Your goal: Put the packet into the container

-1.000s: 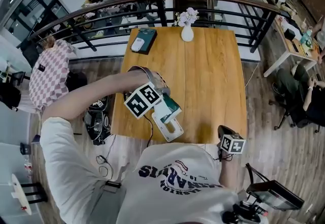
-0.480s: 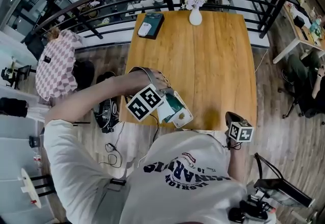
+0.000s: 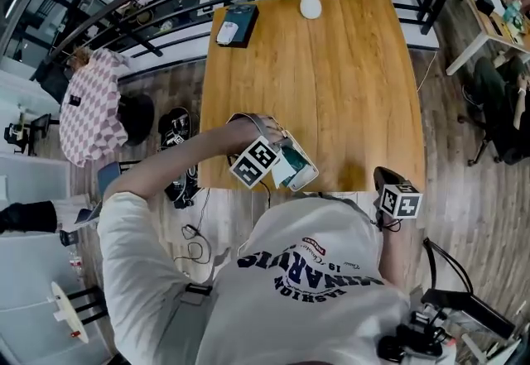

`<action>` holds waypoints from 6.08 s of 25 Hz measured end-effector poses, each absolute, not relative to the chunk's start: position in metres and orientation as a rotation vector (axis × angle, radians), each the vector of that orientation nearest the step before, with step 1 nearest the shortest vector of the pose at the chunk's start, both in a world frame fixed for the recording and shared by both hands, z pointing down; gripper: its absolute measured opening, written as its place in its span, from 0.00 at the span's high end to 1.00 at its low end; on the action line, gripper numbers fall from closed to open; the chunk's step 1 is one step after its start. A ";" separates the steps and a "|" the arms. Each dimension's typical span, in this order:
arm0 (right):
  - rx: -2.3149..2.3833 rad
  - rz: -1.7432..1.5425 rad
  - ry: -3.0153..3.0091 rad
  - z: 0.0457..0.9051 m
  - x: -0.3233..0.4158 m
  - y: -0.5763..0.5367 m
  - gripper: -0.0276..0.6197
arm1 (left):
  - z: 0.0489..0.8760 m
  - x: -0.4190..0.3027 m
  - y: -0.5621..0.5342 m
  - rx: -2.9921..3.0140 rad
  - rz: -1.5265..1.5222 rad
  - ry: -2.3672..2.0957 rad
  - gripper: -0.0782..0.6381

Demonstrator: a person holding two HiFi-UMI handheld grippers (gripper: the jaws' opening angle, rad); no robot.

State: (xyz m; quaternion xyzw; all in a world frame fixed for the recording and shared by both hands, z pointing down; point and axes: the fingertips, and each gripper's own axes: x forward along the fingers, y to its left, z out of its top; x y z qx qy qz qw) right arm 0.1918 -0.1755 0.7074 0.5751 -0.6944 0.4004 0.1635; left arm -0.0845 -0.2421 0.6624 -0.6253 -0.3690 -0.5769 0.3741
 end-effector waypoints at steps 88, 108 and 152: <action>1.776 0.389 -2.529 0.505 0.151 -0.307 0.95 | 0.372 -0.087 -0.301 -2.698 0.104 1.123 0.35; 1.724 0.145 -2.476 0.480 0.109 -0.290 0.95 | 0.417 -0.103 -0.305 -2.760 0.013 1.127 0.89; 1.750 0.240 -2.484 0.476 0.071 0.210 0.95 | 0.426 -0.152 0.212 -2.759 0.087 1.376 0.89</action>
